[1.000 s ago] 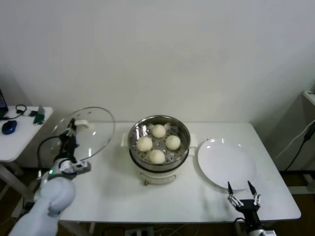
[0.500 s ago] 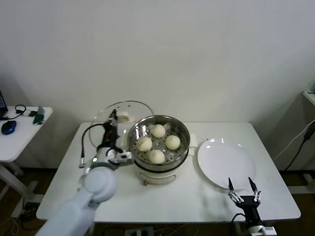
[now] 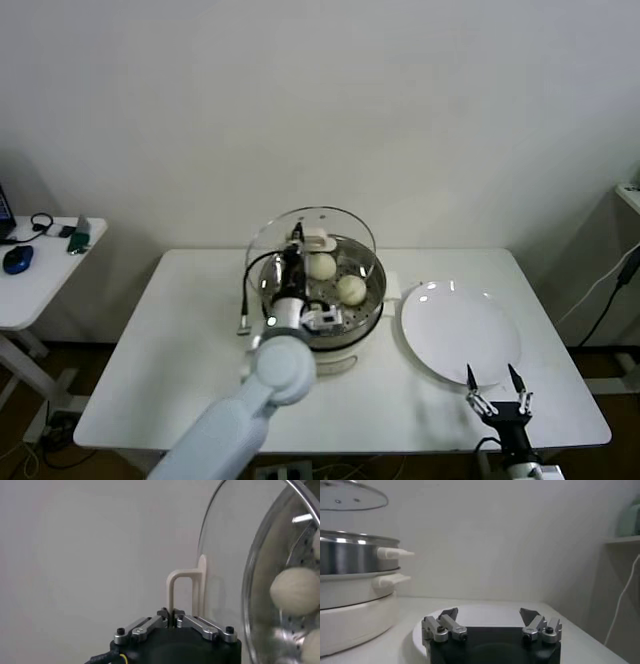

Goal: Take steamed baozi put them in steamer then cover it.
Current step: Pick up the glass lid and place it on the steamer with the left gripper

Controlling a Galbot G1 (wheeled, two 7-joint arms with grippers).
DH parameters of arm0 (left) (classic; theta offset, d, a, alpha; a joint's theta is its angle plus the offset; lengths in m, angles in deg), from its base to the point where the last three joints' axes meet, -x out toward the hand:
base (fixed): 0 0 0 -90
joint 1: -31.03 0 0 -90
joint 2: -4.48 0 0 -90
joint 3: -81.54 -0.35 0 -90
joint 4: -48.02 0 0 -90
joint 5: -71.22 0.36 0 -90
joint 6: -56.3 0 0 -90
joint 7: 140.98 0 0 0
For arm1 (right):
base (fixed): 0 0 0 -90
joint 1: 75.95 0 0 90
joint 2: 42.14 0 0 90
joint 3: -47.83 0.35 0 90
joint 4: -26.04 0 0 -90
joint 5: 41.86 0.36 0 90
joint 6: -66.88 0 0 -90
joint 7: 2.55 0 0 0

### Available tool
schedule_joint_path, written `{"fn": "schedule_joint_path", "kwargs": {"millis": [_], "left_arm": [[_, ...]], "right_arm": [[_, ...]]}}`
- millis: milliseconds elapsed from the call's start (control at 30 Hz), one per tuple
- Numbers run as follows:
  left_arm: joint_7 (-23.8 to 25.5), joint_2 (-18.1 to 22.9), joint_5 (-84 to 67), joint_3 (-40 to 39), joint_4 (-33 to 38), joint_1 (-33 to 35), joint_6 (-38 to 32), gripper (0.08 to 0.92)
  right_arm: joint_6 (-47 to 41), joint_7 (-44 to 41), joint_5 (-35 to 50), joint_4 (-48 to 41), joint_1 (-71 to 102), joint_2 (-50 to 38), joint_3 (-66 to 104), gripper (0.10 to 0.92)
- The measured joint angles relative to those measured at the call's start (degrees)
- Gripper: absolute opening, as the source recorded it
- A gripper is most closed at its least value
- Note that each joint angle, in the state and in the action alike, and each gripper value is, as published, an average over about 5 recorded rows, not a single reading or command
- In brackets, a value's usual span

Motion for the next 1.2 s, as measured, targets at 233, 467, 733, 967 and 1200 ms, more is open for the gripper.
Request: {"fn": "schedule_joint_path", "kwargs": {"millis": [233, 467, 733, 967, 1200], "left_arm": [[-1.06, 3.67, 2.97, -1.58, -4.91, 0.22, -0.02, 0.14], [-1.46, 4.6, 5.25, -1.76, -8.47, 0.63, -0.02, 0.14], [-1.1, 4.71, 6.83, -1.92, -9.9, 1.23, -0.04, 0.14], [-0.73, 4.61, 7.46, -1.92, -10.38, 1.3, -0.04, 0.14], [0.31, 4.18, 7.84, -1.87, -9.73, 1.51, -0.06, 0.14]], "right_arm": [[0.52, 0.01, 0.45, 0.08, 0.39, 0.09, 0.36, 0.823], [1.01, 0.11, 0.67, -0.02, 0.6, 0.15, 0.48, 0.823], [1.24, 0.13, 0.76, -0.09, 0.6, 0.07, 0.82, 0.823], [1.37, 0.13, 0.74, -0.35, 0.52, 0.22, 0.84, 0.823], [1.62, 0.06, 0.67, -0.74, 0.42, 0.32, 0.78, 0.823]]}}
